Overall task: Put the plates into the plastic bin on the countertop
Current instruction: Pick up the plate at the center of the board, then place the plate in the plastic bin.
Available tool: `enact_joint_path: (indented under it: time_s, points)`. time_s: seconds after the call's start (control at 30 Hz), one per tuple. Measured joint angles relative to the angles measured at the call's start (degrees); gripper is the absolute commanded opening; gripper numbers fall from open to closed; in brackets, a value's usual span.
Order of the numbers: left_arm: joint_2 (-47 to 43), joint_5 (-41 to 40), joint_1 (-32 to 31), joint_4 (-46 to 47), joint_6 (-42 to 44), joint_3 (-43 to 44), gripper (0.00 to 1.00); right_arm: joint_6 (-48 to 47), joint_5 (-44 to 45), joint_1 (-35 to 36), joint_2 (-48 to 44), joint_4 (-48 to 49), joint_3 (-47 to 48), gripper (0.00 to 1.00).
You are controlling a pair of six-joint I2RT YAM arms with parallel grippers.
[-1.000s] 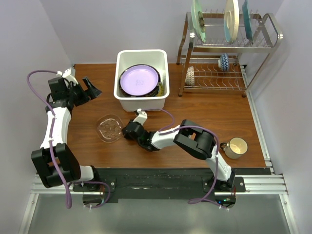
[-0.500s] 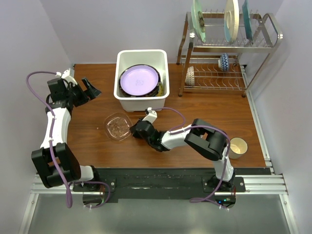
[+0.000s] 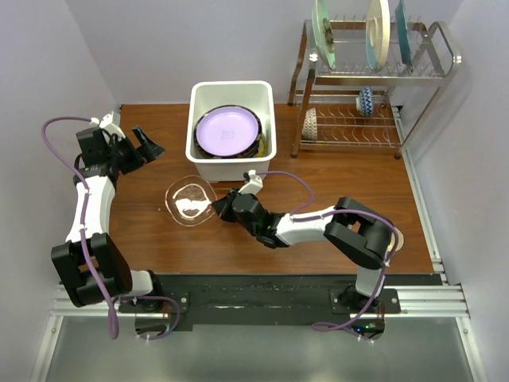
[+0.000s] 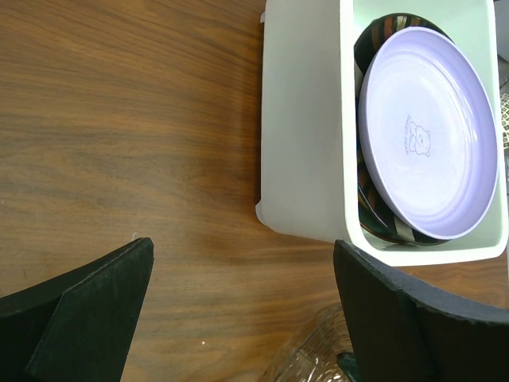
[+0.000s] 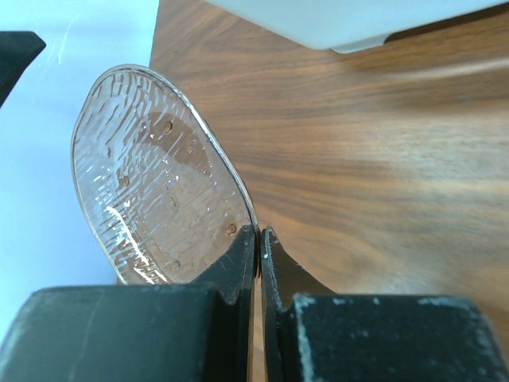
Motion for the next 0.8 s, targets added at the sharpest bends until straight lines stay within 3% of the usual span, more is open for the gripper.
enact_joint_path:
  time_s: [0.53,0.8]
  points:
    - [0.0,0.0,0.0,0.1,-0.3,-0.9,1.00,-5.3,1.2,0.0,-17.4,-3.0,-2.2,0.00]
    - [0.0,0.0,0.0,0.1,-0.3,-1.0,1.00,-8.5,3.5,-0.5,-19.8,-7.0,-1.9,0.00]
